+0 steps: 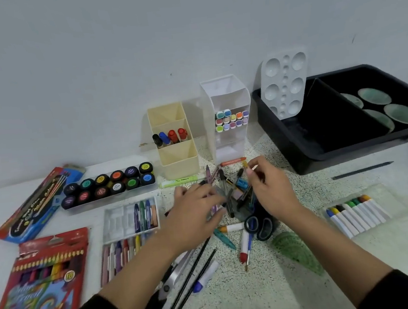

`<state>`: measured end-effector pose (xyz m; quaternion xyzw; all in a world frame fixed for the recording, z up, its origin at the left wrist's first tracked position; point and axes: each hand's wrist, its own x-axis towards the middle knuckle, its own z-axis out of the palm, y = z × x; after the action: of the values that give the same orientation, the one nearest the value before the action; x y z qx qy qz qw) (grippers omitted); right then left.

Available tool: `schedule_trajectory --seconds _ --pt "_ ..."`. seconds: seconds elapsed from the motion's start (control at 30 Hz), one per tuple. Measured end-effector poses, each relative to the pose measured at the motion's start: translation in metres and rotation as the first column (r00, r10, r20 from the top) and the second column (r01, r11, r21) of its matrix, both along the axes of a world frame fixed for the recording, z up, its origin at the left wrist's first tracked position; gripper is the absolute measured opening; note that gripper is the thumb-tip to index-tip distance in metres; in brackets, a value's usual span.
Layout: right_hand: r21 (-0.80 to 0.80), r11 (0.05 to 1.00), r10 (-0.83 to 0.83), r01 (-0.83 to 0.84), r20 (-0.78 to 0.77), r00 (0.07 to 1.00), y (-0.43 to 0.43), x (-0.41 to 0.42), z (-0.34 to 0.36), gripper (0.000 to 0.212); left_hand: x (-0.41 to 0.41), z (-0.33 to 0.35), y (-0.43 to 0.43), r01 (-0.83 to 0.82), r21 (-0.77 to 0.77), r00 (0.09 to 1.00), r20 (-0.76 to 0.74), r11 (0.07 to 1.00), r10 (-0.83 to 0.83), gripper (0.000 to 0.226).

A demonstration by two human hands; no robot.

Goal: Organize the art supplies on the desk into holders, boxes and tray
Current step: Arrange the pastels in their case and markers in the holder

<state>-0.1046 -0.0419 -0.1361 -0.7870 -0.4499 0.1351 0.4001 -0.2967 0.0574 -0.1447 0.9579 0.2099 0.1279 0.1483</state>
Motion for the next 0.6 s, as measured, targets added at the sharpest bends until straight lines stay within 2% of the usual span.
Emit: schedule_trajectory --seconds 0.17,0.3,0.47,0.6 --pt "0.018 0.999 -0.033 0.035 -0.074 0.997 -0.014 0.000 -0.005 0.007 0.038 -0.001 -0.011 0.028 0.060 0.999 -0.031 0.998 -0.026 0.047" --pt "-0.040 0.999 -0.026 0.021 -0.120 0.992 -0.027 -0.001 -0.011 0.004 0.052 -0.004 -0.016 0.002 0.096 0.997 -0.078 0.995 0.006 0.037" --pt "-0.032 0.999 0.031 -0.034 -0.114 0.993 -0.036 -0.003 -0.009 0.002 0.050 -0.008 -0.018 -0.041 0.082 0.999 0.012 0.996 0.041 0.028" --pt "0.029 0.994 0.110 -0.107 -0.149 0.983 -0.028 -0.008 -0.006 0.005 0.030 0.001 -0.011 -0.077 -0.067 0.986 0.143 0.995 0.086 0.025"
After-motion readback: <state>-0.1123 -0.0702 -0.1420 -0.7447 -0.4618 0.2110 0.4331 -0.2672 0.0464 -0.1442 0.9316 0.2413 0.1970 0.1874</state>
